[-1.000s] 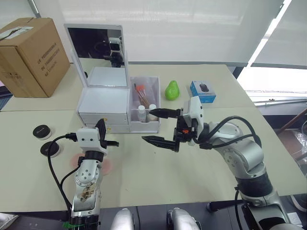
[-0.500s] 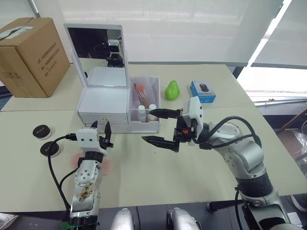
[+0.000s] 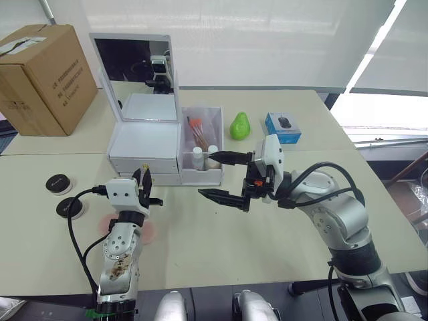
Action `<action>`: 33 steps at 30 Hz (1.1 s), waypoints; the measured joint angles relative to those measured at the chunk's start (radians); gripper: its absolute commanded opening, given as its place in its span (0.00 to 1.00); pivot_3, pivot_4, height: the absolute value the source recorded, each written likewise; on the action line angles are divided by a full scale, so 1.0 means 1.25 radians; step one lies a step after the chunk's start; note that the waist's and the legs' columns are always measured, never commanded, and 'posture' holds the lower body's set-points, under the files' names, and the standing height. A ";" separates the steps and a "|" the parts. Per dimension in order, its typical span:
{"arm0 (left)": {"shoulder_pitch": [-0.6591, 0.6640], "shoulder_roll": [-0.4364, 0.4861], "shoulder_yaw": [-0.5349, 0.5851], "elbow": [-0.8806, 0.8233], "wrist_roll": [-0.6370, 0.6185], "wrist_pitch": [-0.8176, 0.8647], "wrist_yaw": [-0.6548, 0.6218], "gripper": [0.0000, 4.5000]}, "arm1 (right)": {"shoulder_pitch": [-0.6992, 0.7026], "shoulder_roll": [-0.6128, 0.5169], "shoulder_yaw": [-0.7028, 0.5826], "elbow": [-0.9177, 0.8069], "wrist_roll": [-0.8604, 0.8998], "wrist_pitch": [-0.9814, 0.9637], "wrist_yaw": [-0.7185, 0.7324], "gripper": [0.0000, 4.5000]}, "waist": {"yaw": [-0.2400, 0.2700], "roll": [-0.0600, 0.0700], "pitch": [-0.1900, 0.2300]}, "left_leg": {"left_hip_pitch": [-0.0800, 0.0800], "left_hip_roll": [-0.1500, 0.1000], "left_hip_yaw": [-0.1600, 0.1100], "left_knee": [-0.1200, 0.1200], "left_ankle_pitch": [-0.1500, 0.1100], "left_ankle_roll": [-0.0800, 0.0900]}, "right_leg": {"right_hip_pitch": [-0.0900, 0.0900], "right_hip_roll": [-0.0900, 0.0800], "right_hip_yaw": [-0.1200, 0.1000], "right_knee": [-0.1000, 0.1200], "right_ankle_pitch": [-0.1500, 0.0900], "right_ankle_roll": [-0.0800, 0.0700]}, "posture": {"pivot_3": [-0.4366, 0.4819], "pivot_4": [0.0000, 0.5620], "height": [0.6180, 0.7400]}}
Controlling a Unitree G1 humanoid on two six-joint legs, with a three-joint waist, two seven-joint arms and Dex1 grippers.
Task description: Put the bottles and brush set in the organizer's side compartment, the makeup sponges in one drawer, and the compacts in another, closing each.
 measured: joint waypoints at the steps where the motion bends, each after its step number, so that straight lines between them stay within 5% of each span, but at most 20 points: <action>1: 0.000 0.000 0.000 0.000 -0.001 0.000 -0.001 0.13 | 0.000 -0.002 0.000 0.000 0.000 0.000 0.000 1.00 | 0.000 0.000 0.000 | 0.000 0.000 0.000 0.000 0.000 0.000 | 0.000 0.000 0.000 0.000 0.000 0.000 | 0.48 0.27 0.91; 17: 0.307 0.029 0.008 -0.250 -0.048 -0.007 -0.056 0.13 | 0.024 -0.017 0.007 -0.007 -0.012 0.001 -0.015 1.00 | -0.002 0.001 0.001 | 0.000 0.000 0.001 0.000 0.000 0.000 | -0.002 -0.001 0.000 0.000 -0.007 0.001 | 0.48 0.27 0.91; 25: 0.326 0.047 0.027 -0.271 -0.070 0.013 -0.073 0.13 | 0.024 -0.015 0.007 -0.006 -0.015 0.001 -0.015 1.00 | -0.003 0.002 0.001 | 0.000 0.000 0.001 -0.001 0.000 0.000 | -0.002 -0.001 0.000 0.000 -0.007 0.001 | 0.48 0.27 0.91; 33: 0.342 0.066 0.060 -0.277 -0.109 0.016 -0.090 0.70 | 0.024 -0.015 0.007 -0.007 -0.014 0.018 -0.016 1.00 | -0.003 0.002 0.001 | 0.000 0.000 0.001 0.000 0.000 0.000 | -0.002 -0.001 0.000 0.000 -0.007 0.001 | 0.48 0.27 0.91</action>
